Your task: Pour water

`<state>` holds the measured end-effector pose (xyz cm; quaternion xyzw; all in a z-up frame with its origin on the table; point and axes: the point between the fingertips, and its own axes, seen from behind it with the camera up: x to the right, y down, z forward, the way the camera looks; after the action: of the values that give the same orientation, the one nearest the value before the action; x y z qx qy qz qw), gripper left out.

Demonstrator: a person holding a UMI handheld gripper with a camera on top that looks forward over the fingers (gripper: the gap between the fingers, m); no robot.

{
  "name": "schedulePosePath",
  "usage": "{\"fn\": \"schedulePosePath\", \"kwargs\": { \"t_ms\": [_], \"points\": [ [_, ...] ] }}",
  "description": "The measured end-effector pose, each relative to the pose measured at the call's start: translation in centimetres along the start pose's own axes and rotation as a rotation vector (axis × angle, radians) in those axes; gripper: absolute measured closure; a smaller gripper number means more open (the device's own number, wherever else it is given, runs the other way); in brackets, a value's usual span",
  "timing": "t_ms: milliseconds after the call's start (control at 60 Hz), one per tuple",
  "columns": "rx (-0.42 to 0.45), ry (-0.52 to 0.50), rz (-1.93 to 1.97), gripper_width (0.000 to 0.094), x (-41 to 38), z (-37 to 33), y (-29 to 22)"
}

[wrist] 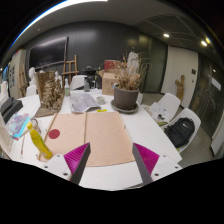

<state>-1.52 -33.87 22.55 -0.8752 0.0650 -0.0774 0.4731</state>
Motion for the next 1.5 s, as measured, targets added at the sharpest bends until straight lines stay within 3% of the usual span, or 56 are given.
{"fn": "schedulePosePath", "kwargs": {
  "t_ms": [150, 400, 650, 850, 967, 1100, 1183, 1317, 1500],
  "points": [
    [-0.024, -0.058, -0.015, 0.0074, -3.6, 0.5, 1.8],
    [-0.034, -0.171, -0.065, 0.0072, -16.3, 1.5, 7.2],
    [0.031, -0.265, -0.058, 0.0073, -29.0, 4.8, 10.1],
    [0.122, -0.245, -0.010, 0.0088, -34.4, 9.8, 9.1],
    [0.158, -0.223, -0.009, 0.0184, -36.0, 12.4, 8.5],
    [0.189, -0.215, -0.007, 0.0465, -37.0, 14.5, 8.0],
    [0.197, -0.199, 0.000, 0.0499, -36.8, 14.3, 7.9],
    [0.200, -0.125, -0.010, 0.0636, -35.9, 14.5, 7.4],
    [0.199, -0.023, -0.129, 0.0641, -34.3, 14.6, 4.8]
  ]
}}
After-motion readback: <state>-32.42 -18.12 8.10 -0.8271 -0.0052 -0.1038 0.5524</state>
